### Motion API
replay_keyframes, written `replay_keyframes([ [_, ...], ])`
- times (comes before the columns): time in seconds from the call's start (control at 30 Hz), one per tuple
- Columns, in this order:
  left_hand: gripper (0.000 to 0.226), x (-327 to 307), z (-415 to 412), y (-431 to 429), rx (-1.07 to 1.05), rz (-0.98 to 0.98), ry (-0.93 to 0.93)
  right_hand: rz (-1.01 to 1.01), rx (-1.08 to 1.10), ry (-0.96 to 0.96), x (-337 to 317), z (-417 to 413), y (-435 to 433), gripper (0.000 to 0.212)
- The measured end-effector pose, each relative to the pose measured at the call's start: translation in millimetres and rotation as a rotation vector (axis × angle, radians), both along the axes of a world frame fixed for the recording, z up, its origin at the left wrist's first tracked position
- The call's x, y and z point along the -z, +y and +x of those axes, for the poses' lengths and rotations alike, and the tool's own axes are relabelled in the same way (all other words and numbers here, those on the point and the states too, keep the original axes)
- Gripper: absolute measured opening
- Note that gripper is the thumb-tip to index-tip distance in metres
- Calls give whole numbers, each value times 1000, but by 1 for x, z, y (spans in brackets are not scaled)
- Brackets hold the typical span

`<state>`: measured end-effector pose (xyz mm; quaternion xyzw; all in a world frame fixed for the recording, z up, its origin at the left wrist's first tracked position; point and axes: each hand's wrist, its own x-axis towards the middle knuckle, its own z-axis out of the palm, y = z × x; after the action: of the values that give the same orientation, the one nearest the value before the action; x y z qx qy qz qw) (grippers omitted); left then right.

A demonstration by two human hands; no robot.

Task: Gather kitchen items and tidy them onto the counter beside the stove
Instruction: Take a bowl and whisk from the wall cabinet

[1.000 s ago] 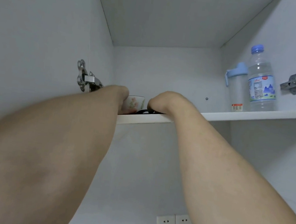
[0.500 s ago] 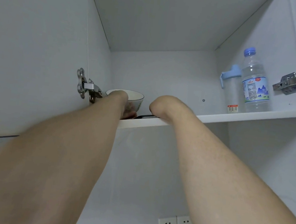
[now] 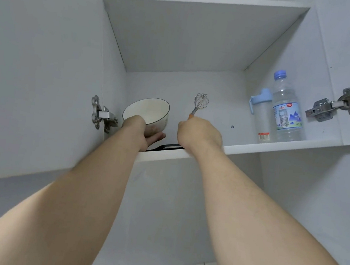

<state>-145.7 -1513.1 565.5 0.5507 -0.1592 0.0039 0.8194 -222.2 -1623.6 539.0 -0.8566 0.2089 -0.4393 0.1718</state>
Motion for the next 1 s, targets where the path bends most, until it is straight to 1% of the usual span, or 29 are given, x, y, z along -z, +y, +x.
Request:
replay_keyframes([
  [0.07, 45, 4, -7, 1, 79, -26, -15, 13, -9, -33, 1, -2, 2, 43],
  [0.13, 49, 6, -15, 4, 138, -55, -20, 69, -51, -100, 3, -8, 4, 43],
  [0.23, 45, 4, -29, 8, 181, -126, -57, 150, -141, -255, 1, -15, 3, 38],
  [0.3, 44, 2, -40, 12, 183, -189, -89, 268, -197, -384, 0, -18, 0, 43],
  [0.33, 42, 2, -45, 14, 193, -213, -109, 295, -221, -434, 1, -19, -1, 44],
  [0.47, 30, 12, -72, 25, 268, -267, -174, 250, -254, -559, 22, -41, 0, 38],
  [0.53, 28, 19, -86, 30, 340, -265, -185, 195, -228, -611, 39, -56, 2, 36],
  [0.67, 35, 35, -113, 37, 459, -242, -192, 163, -231, -734, 65, -82, 8, 35],
  [0.73, 35, 45, -128, 39, 500, -210, -185, 186, -227, -749, 75, -94, 10, 34],
  [0.87, 43, 63, -153, 37, 572, -132, -160, 216, -217, -769, 95, -120, 17, 32],
  [0.93, 40, 76, -164, 40, 581, -112, -155, 216, -201, -776, 113, -135, 21, 31],
  [1.0, 32, 90, -174, 45, 586, -93, -171, 238, -202, -785, 134, -145, 24, 29],
])
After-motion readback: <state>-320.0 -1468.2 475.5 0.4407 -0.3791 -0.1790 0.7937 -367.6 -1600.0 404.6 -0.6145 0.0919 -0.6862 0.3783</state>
